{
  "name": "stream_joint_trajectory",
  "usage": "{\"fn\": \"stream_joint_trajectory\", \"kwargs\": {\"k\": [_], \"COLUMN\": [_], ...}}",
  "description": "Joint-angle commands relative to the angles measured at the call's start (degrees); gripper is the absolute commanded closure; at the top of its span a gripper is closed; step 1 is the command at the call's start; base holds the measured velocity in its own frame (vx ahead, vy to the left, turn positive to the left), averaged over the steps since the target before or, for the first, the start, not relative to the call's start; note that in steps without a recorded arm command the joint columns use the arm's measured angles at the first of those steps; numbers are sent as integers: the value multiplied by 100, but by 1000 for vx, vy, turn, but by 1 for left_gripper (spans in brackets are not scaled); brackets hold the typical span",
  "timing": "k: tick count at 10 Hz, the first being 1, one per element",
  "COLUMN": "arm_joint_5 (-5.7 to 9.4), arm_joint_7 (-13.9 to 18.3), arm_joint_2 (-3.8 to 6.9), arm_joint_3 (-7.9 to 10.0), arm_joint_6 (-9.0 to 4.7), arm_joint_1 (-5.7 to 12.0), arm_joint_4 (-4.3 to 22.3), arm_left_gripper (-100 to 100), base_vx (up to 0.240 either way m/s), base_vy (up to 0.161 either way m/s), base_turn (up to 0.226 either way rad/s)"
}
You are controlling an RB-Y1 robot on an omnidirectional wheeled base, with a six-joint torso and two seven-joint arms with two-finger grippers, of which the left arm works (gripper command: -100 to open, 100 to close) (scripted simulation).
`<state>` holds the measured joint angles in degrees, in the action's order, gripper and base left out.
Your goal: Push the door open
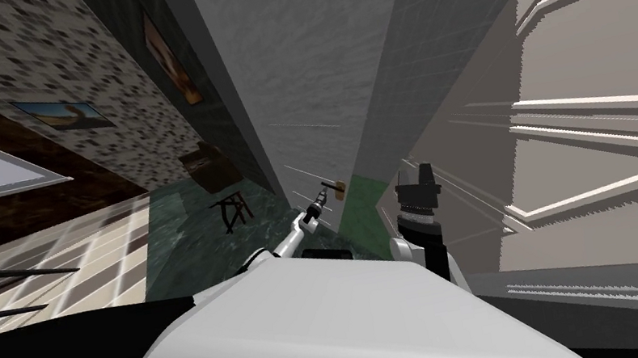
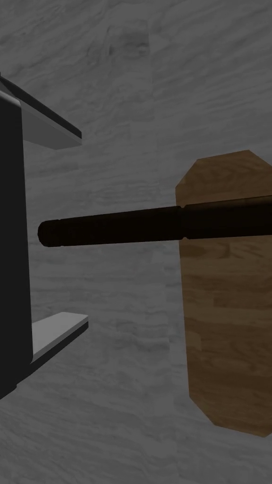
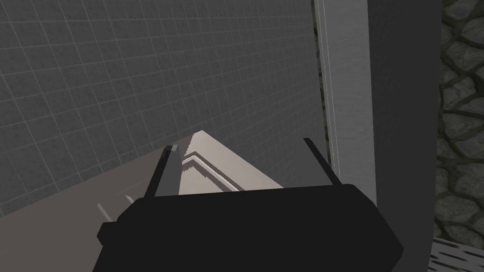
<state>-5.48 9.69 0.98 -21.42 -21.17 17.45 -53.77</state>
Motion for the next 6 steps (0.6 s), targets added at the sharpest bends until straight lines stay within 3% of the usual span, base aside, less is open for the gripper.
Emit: {"fn": "stream_joint_trajectory", "kwargs": {"k": [1,4,5,6], "arm_joint_5": [0,8,4,4], "arm_joint_7": [-12,-32,-35,-35], "arm_joint_2": [-30,-331,-274,-274], "arm_joint_3": [14,57,50,50], "arm_joint_6": [16,-15,-8,-8], "arm_joint_1": [-29,-19,-25,-25], "arm_joint_4": [-47,-3,-12,-12], "arm_left_gripper": [-100,-100,-100,100], "base_vx": [206,178,59,-13], "base_vy": [-115,-77,-22,3], "base_turn": [-21,-23,5,-1]}}
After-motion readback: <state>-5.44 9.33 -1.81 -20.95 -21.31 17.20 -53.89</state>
